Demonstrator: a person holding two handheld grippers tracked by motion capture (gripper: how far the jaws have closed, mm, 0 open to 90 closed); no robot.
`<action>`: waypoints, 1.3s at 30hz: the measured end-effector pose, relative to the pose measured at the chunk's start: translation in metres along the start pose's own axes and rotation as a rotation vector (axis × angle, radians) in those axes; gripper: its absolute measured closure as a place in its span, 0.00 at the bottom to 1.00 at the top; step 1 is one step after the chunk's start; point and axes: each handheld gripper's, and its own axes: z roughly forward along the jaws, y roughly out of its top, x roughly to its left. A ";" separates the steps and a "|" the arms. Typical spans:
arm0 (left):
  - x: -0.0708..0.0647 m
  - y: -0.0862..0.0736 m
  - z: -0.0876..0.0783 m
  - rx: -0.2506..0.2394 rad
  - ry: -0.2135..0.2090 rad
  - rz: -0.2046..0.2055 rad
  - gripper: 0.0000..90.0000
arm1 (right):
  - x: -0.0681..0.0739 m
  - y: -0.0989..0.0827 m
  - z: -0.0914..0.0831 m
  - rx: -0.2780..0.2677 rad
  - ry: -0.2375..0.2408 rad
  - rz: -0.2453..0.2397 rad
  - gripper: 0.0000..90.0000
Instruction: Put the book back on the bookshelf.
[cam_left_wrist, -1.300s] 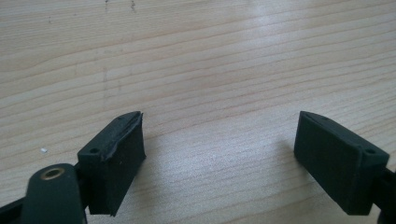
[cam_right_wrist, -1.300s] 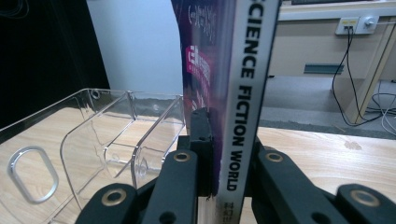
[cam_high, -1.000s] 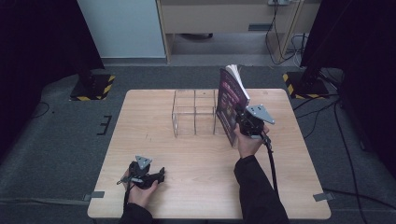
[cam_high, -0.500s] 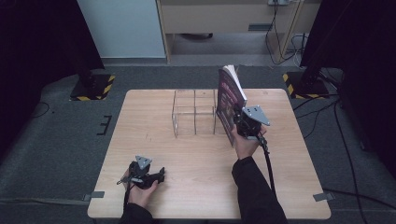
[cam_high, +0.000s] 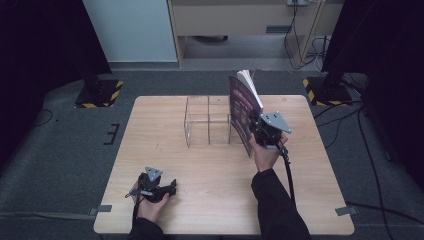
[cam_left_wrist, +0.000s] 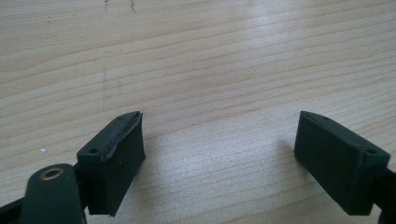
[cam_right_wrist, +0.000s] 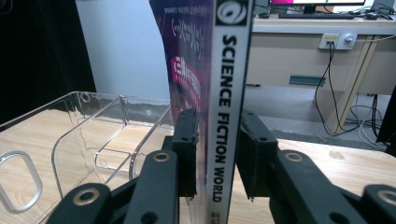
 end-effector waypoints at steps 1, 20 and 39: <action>0.000 0.000 0.000 0.000 0.000 0.000 0.17 | 0.000 0.000 0.000 0.000 0.000 0.000 0.77; 0.000 0.000 0.000 0.000 0.000 0.000 0.17 | -0.006 -0.003 0.002 0.027 0.034 -0.026 0.57; 0.000 0.000 0.000 0.000 0.001 0.000 0.17 | -0.041 -0.022 -0.033 0.140 0.196 0.040 0.18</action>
